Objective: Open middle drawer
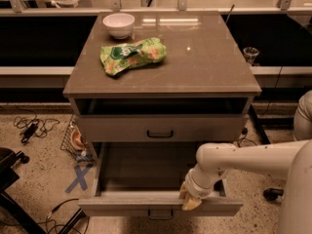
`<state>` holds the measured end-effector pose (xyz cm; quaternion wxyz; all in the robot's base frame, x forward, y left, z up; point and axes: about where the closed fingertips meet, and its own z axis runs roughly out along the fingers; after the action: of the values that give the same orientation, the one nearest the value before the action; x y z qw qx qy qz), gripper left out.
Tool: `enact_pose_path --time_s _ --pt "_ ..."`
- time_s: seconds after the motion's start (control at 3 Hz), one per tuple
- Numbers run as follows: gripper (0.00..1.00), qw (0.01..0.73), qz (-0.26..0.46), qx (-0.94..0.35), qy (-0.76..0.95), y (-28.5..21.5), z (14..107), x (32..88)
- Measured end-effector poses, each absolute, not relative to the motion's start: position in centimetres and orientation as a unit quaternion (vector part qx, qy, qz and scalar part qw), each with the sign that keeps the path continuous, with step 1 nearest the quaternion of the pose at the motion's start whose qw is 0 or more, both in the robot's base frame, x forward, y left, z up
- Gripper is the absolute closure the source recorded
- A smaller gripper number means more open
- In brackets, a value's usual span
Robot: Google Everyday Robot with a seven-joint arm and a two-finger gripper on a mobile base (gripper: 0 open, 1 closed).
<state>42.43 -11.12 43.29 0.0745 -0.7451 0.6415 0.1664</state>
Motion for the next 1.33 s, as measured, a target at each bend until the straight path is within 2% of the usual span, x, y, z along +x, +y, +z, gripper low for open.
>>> enact_pose_path --time_s 1.0,1.33 --pt "0.05 0.074 0.168 -0.745 0.641 -11.09 43.32 42.3" --pt "0.0 0.074 0.166 -0.747 0.64 -11.11 43.49 42.28"
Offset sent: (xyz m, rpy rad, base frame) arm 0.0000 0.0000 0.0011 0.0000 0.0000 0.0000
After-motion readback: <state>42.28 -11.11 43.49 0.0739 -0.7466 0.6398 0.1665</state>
